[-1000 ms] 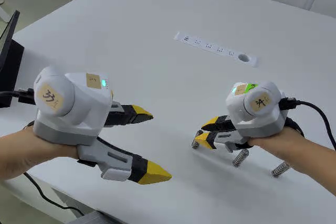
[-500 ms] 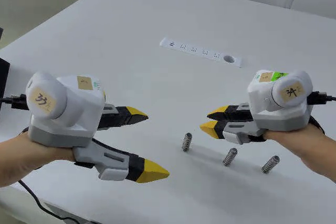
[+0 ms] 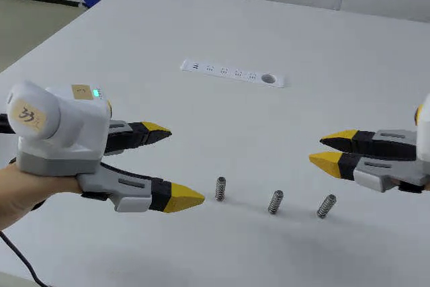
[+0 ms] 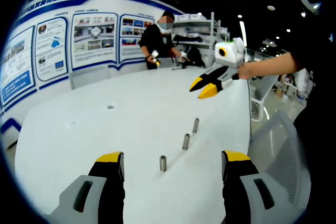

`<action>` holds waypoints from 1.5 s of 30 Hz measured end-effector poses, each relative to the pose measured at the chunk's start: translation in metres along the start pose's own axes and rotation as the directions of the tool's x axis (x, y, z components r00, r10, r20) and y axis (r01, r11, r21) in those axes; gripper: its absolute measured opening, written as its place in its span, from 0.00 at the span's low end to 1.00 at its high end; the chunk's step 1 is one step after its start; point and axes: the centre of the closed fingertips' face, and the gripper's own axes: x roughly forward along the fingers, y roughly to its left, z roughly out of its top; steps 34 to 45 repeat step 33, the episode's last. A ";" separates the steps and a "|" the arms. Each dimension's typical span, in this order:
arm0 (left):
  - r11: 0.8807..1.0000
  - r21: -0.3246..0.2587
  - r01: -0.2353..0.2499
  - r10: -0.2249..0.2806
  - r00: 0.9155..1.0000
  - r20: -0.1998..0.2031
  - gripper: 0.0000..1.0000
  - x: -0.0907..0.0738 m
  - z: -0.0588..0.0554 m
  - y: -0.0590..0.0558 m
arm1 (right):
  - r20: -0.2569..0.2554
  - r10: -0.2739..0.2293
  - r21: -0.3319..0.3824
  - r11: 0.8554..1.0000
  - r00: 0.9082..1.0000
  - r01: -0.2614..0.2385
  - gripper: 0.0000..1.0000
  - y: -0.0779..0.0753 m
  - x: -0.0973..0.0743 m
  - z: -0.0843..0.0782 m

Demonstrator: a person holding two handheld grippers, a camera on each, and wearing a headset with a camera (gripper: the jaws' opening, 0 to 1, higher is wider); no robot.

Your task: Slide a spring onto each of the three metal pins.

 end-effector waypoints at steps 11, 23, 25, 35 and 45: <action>0.999 -0.010 0.044 -0.044 0.999 -0.008 0.94 0.003 0.000 -0.006 | -0.009 0.040 0.106 0.994 0.999 -0.039 0.49 0.007 -0.043 -0.023; 0.998 0.014 0.054 -0.053 0.995 -0.079 1.00 0.003 -0.011 -0.007 | -0.046 0.108 0.080 0.991 0.993 -0.104 0.76 0.027 -0.056 -0.033; 0.998 0.015 0.054 -0.053 0.995 -0.081 1.00 0.003 -0.010 -0.007 | -0.052 0.111 0.069 0.992 0.992 -0.107 0.80 0.028 -0.057 -0.034; 0.999 0.012 0.046 -0.045 0.997 -0.064 1.00 0.002 -0.004 -0.006 | -0.089 0.113 0.025 0.994 0.990 -0.111 0.85 0.031 -0.060 -0.039; 0.999 0.012 0.046 -0.045 0.997 -0.064 1.00 0.002 -0.004 -0.006 | -0.089 0.113 0.025 0.994 0.990 -0.111 0.85 0.031 -0.060 -0.039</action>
